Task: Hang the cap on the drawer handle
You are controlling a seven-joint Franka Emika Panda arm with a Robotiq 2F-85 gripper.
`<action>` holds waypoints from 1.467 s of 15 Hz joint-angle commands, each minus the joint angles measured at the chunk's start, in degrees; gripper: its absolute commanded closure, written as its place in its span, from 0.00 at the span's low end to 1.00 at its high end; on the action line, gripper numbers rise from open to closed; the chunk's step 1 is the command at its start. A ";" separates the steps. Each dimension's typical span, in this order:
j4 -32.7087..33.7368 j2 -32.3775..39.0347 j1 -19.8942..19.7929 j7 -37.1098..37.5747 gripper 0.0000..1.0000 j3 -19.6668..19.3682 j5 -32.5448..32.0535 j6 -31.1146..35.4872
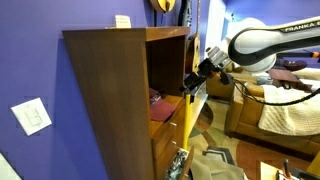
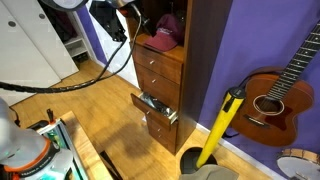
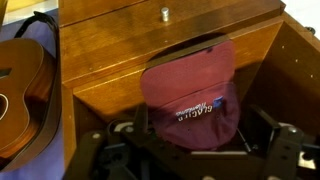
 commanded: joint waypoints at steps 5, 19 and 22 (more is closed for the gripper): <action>0.90 3.96 0.58 -0.21 0.00 1.15 -0.47 4.17; 7.20 15.85 3.65 -3.97 0.00 0.96 3.03 13.01; 8.64 18.40 5.26 -6.34 0.00 0.32 5.90 15.75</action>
